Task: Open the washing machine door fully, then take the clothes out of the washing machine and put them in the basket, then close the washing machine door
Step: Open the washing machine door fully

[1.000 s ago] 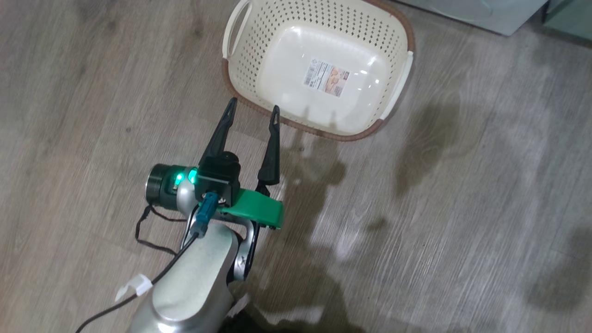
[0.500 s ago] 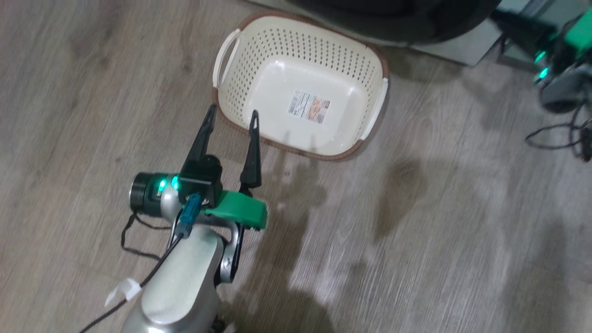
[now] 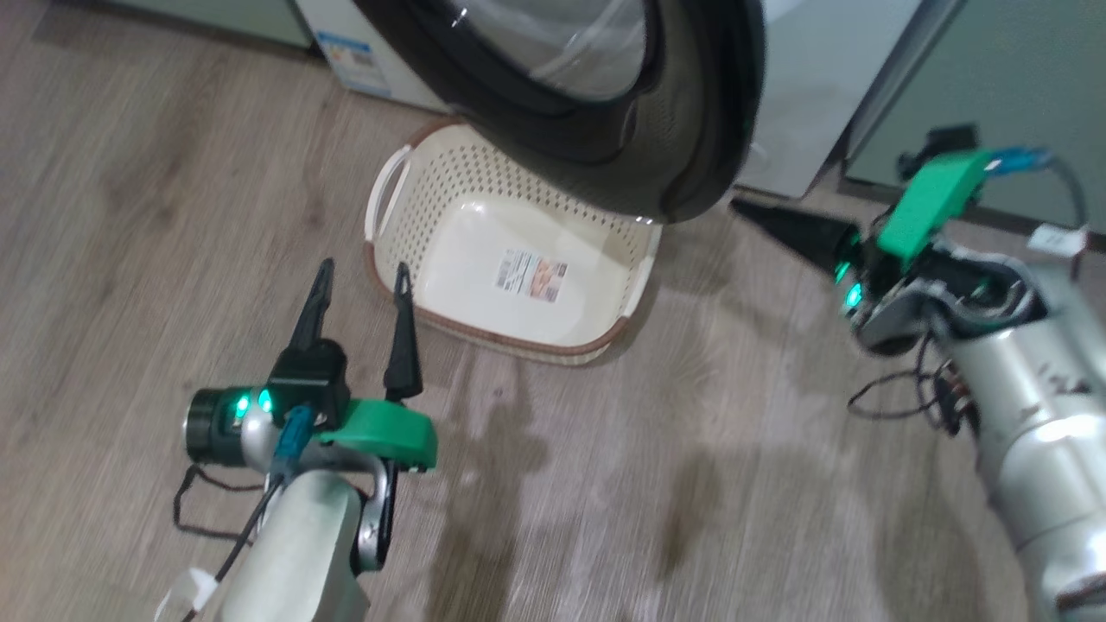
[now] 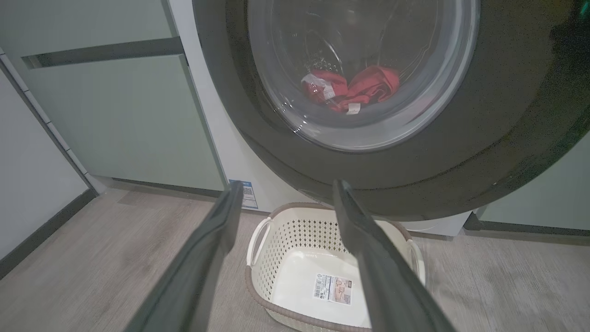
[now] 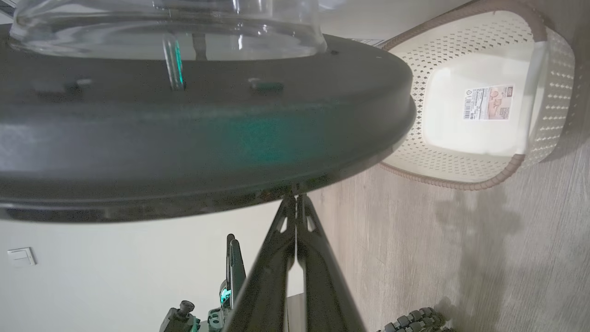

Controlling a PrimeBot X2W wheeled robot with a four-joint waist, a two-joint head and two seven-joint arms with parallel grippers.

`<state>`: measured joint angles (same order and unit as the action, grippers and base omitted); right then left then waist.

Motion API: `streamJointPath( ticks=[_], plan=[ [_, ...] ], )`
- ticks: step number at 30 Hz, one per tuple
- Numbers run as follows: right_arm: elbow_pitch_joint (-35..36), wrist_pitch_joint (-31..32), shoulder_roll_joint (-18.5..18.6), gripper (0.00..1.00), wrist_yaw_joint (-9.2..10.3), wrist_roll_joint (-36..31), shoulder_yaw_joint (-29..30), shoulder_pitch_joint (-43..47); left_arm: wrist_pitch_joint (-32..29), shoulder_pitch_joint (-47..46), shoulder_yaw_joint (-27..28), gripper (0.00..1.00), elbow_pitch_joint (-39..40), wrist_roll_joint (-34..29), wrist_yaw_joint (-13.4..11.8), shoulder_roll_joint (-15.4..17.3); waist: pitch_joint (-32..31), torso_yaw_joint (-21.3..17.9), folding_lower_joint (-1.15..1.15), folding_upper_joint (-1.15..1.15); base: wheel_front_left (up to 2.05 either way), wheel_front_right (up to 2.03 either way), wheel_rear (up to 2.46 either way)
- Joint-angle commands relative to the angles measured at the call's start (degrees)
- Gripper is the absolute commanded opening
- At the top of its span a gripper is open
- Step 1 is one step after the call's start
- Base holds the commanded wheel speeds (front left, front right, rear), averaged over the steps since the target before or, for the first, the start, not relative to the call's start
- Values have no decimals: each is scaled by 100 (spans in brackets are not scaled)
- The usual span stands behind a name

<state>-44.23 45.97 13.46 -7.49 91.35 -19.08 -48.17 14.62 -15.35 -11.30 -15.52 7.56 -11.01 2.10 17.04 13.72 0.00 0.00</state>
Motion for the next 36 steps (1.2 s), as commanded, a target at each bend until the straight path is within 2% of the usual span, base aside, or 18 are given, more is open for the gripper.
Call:
streamJointPath(
  ticks=[1, 9, 16, 24, 31, 36],
  plan=[
    [227, 53, -127, 0, 0, 43, -70, 122, 38, -2, 280, 100, 158, -73, 46, 77, -202, -146, 0, 0, 0, 0, 0],
    [419, 2, -320, 0, 0, 126, 17, 759, 38, 355, 727, 100, 100, -287, 265, 87, -754, -401, 0, 0, 0, 0, 0],
    [410, -218, -175, 0, 0, 138, 339, 1002, 38, 573, 915, 100, 129, -405, 406, 88, -922, -545, 0, 0, 0, 0, 0],
    [98, -614, 249, 0, 0, -9, 755, 462, 38, 376, 797, 100, 227, -421, 425, 81, -390, -450, 0, 0, 0, 0, 0],
    [-174, -863, 557, 0, 0, -247, 840, -400, 38, 54, 480, 100, 274, -228, 278, 79, 225, -187, 0, 0, 0, 0, 0],
    [-327, -1027, 624, 0, 0, -282, 916, -858, 38, -105, 313, 100, 319, -114, 166, 78, 509, -46, 0, 0, 0, 0, 0]
  ],
)
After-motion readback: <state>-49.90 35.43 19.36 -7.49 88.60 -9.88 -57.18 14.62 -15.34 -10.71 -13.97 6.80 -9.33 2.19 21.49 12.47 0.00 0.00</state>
